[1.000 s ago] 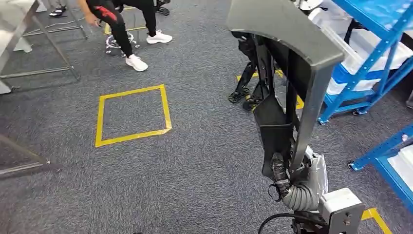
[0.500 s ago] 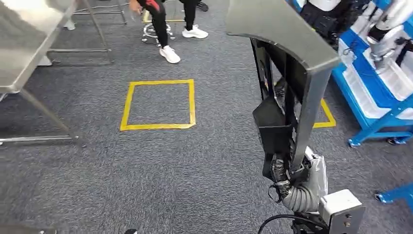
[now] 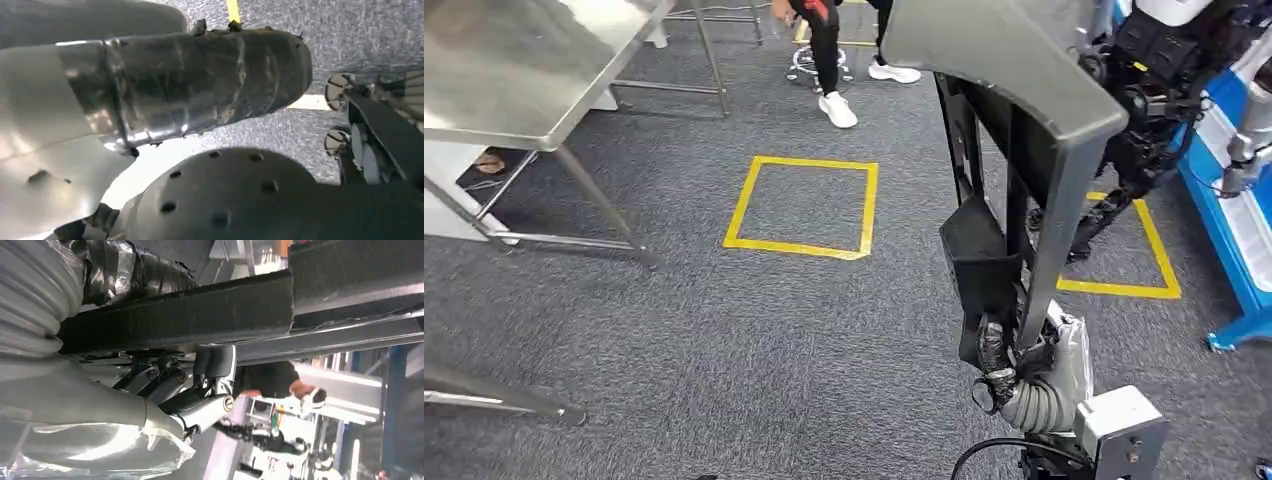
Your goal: Take the parts from the cabinet and place them on the table.
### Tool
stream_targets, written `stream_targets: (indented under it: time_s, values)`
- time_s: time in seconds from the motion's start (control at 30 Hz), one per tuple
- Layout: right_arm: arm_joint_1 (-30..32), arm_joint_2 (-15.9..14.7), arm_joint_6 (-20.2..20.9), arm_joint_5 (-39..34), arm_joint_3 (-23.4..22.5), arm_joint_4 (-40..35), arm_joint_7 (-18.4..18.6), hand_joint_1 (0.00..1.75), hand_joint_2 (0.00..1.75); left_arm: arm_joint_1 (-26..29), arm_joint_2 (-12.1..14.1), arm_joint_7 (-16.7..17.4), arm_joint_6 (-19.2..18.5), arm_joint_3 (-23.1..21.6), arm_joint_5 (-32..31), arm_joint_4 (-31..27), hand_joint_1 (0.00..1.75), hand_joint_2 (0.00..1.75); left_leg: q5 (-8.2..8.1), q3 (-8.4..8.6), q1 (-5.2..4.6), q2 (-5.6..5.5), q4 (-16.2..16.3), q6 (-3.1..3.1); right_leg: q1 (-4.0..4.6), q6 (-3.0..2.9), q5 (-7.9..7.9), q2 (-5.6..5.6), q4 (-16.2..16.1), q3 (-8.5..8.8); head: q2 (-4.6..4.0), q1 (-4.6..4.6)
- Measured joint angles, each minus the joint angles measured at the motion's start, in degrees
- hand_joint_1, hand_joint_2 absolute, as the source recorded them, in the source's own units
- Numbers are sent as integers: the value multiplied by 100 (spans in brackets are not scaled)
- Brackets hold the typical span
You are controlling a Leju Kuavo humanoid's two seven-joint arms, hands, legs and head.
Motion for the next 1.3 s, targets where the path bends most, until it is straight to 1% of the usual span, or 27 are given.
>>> stream_targets:
  time_s: [0.03, 0.07, 0.1, 0.2, 0.27, 0.3, 0.37, 0.4, 0.47, 0.5, 0.53, 0.57, 0.63, 0.7, 0.73, 0.77, 0.8, 0.87, 0.9, 0.93, 0.97, 1.03, 1.07, 1.1, 1.23, 1.27, 1.3]
  values:
    - [-3, 2, 2, 0, 0, -2, 0, 175, 175, -8, 0, 2, 2, 0, -2, 0, 0, 0, 138, 325, -6, 195, -494, 11, 6, 27, -21, -57, 27, 16, 2, -2]
    - [-1, 2, 9, 0, 0, -2, -2, 175, 175, -35, -2, 2, 4, -2, -9, 0, 0, 0, 46, 400, -53, 317, -661, 56, 52, 69, -54, -106, 56, 5, 0, -4]
    - [-14, 0, 20, -2, 0, 0, -2, 175, 175, -44, -2, 13, 4, -2, -9, 0, 0, 0, 97, 371, -49, 210, -673, 136, 50, 88, -63, -162, 75, 10, 0, 28]
    - [-17, 2, 37, -7, 7, -2, -4, 175, 175, -24, -2, 30, 4, -4, -24, 0, 0, 0, 119, 340, -53, 33, -689, 249, 40, 175, -76, -318, 55, 43, 0, 22]
    - [-23, 0, 44, -4, 4, -4, -9, 175, 175, -11, -11, 26, 4, -7, -33, 0, 0, 0, 158, 350, -11, -63, -712, 308, 5, 247, -313, 216, 352, -103, 0, 35]
    - [-17, 0, 44, -4, 2, -7, -9, 175, 175, -30, -57, 28, 7, -7, -35, 0, 0, 0, 174, 329, -13, -124, -712, 335, -18, 263, -604, 394, 924, -360, 0, 46]
    - [22, -2, 44, -4, 2, 0, -9, 175, 175, -47, -83, 28, 13, -7, -35, 0, 0, 0, 187, 295, -26, -266, -706, 352, -26, 275, -956, 445, 1861, -825, 0, 48]
    - [33, -2, 44, -4, 2, 0, -9, 175, 175, -44, -105, 30, 13, -7, -35, 0, 0, 0, 191, 289, -32, -344, -704, 355, -26, 272, -973, 446, 2085, -956, 0, 48]
    - [34, -7, 42, -4, 0, 0, -9, 175, 175, -30, -120, 30, 20, -7, -35, 0, 0, 0, 198, 294, -39, -492, -698, 347, -25, 225, -621, 468, 1667, -797, 0, 48]
    - [33, -9, 42, -4, -2, 0, -9, 175, 175, -24, -120, 28, 22, -7, -35, 0, 0, 0, 205, 301, -39, -582, -692, 337, -24, 180, -286, 529, 1054, -527, 0, 48]
    - [30, -9, 42, -4, -2, -2, -9, 175, 175, -26, -120, 28, 22, -7, -35, 0, 0, 0, 212, 302, -32, -649, -692, 326, -24, 140, -35, 689, 515, -270, 0, 48]
    - [25, -9, 42, -4, -2, -2, -9, 175, 175, -30, -120, 30, 22, -7, -35, 0, 0, 0, 224, 282, -28, -706, -688, 299, -26, 100, -19, 980, 196, -130, 0, 48]
    - [23, -7, 42, -4, -2, -2, -9, 175, 175, -41, -122, 28, 22, -9, -37, 0, 0, 0, 254, 216, -4, -816, -691, 214, -6, 111, -24, 887, 107, -119, 2, 46]
    - [20, -15, 42, -4, -4, -2, -9, 175, 175, -4, -122, 30, 22, -7, -37, 0, 0, 0, 294, 206, 28, -954, -740, 124, 19, 53, 3, 781, 66, -92, 0, 44]
    - [17, -9, 42, -4, -2, -4, -9, 175, 175, 2, -122, 28, 28, -7, -37, 0, 0, 0, 269, 204, 30, -910, -701, 107, -39, 12, 77, 682, -59, -18, 2, 35]
    - [18, -2, 42, -5, -2, -2, -7, 175, 175, 9, -120, 28, 41, -7, -37, 0, 0, 0, 125, 123, -24, -553, -529, 107, -21, -11, 98, 607, -98, 16, 0, 27]
    - [19, 0, 42, -4, -2, -2, -9, 175, 175, 1, -107, 26, 39, -7, -37, 0, 0, 0, -129, -68, -34, -324, -132, 93, -10, -33, 107, 527, -109, 17, 2, 4]
    - [36, -2, 42, -7, -2, 4, -2, 175, 175, -20, -65, 28, 33, -9, -37, 0, 0, 0, -551, -503, -32, -151, 805, 65, 7, -35, 100, 350, -100, 8, 0, 0]
    - [37, -2, 42, -7, -2, 4, -2, 175, 175, -18, -39, 30, 28, -9, -37, 0, 0, 0, -623, -632, -30, -130, 1089, 52, 7, -36, 95, 269, -94, 0, 0, 2]
    - [37, 0, 44, -7, 4, 7, -4, 175, 175, -10, -31, 28, 31, -11, -37, 0, 0, 0, -554, -620, -25, -117, 1087, 41, 5, -31, 88, 188, -83, -4, 0, -4]
    - [37, 0, 44, -9, 4, 7, -2, 175, 175, 0, -22, 28, 35, -11, -37, 0, 0, 0, -367, -456, -18, -106, 801, 34, 3, -23, 76, 118, -69, -5, 0, -7]
    - [33, 0, 44, -11, 4, 4, -2, 175, 175, -2, -22, 28, 46, -11, -37, 0, 0, 0, 75, 139, -18, 35, -229, 37, -2, 11, 34, -8, -19, 0, 0, -4]
    - [31, 0, 44, -11, 4, 2, -2, 175, 175, -14, -22, 28, 48, -11, -37, 0, 0, 0, 95, 388, -34, 303, -679, 57, 12, 41, 6, -62, 17, 4, 0, -11]
    - [28, -2, 44, -11, 2, 0, 0, 175, 175, -32, -22, 28, 48, -11, -37, 0, 0, 0, 96, 387, -58, 216, -704, 144, 48, 85, -32, -100, 56, -6, 0, -2]
    - [19, -2, 59, -13, 0, -4, 4, 175, 175, -8, -22, 28, 46, -11, -37, 0, 0, 0, 138, 339, -43, 4, -711, 282, 43, 191, -55, -260, 55, 18, 0, 20]
    - [11, -2, 61, -13, -2, -9, 7, 175, 175, 0, -22, 26, 46, -11, -37, 0, 0, 0, 160, 331, -22, -63, -714, 309, 22, 246, -193, 68, 199, -49, 0, 39]
    - [11, -2, 61, -13, -4, -20, 4, 175, 175, -8, -33, 22, 48, -15, -37, 0, 0, 0, 179, 316, -16, -95, -712, 339, 6, 260, -413, 280, 552, -200, 0, 42]
